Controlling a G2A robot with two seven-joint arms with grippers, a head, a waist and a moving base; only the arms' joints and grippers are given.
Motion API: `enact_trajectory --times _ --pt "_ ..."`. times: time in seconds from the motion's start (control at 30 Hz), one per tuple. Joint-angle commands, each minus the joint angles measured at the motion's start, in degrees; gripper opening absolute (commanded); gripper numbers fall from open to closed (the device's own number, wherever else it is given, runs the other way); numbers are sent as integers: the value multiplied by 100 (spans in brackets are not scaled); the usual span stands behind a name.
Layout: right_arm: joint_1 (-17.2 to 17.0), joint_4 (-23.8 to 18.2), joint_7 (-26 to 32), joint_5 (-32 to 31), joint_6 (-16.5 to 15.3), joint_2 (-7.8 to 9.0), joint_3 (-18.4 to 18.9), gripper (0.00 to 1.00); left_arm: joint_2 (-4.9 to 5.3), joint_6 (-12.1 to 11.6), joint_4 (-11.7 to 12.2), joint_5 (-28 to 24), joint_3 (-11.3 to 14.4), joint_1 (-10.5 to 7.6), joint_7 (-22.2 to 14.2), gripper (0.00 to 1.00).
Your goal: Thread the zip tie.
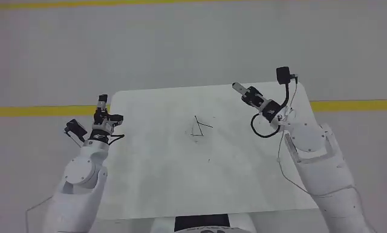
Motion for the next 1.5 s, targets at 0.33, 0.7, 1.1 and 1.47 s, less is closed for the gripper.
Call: enact_trajectory --times 0.33,0.7,1.1,1.47 --pt "686 114 582 -188 89 -52 -549 100 0 0 0 0 0 0 0 100" --pt "2334 905 1976 -897 90 -211 -1737 100 0 0 0 0 0 0 0 100" --pt "2785 1213 2382 -765 150 -332 -2239 100 0 0 0 0 0 0 0 100" --pt "3533 2054 3592 -1552 -51 -492 -3191 100 0 0 0 0 0 0 0 100"
